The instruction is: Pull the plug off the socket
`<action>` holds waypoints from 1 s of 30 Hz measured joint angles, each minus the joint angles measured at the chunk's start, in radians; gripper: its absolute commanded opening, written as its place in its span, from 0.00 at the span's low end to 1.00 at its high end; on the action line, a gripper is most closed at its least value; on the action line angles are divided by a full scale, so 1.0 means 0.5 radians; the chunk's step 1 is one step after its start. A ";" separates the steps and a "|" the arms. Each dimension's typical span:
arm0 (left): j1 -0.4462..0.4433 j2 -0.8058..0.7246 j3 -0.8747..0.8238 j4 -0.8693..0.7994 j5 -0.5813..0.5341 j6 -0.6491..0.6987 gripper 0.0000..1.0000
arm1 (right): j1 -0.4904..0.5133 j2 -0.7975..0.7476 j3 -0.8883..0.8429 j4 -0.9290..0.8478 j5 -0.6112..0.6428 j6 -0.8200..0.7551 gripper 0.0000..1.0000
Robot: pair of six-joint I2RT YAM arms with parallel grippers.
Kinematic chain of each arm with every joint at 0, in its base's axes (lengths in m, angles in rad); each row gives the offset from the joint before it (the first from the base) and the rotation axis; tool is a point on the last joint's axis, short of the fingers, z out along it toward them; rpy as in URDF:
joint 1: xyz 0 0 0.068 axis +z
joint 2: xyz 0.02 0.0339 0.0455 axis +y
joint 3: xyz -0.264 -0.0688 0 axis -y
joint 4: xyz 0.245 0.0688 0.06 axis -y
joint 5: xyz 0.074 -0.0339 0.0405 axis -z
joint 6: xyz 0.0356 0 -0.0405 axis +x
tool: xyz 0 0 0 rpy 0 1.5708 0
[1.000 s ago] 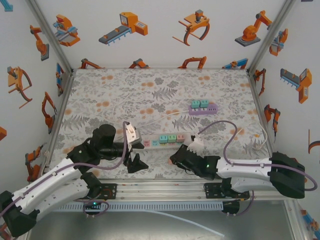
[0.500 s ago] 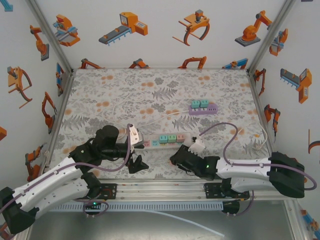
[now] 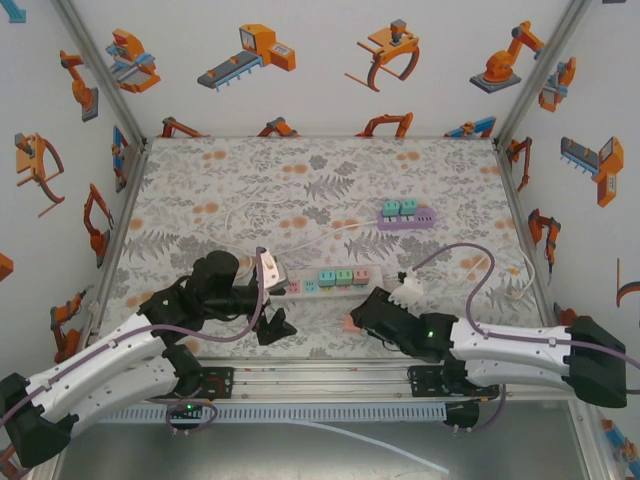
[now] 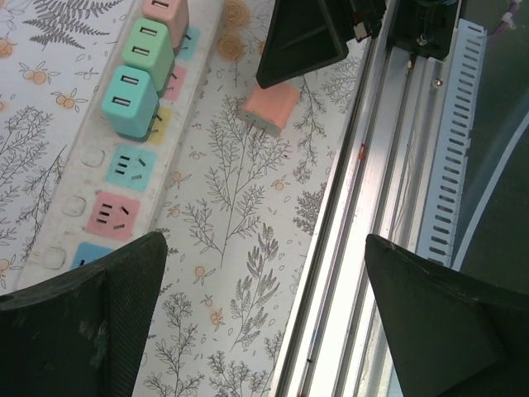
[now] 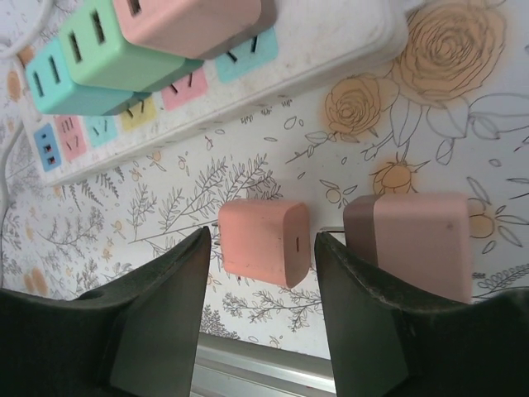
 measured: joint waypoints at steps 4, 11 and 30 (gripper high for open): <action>-0.005 0.000 0.001 0.001 -0.044 -0.002 0.97 | 0.000 -0.136 0.072 -0.126 0.114 -0.110 0.55; -0.010 0.024 0.001 0.004 -0.337 -0.126 0.97 | -0.008 -0.404 0.097 0.032 0.371 -0.715 0.70; 0.401 0.206 0.034 0.019 -0.900 -1.076 0.91 | -0.865 0.021 0.340 0.660 -1.003 -3.162 0.84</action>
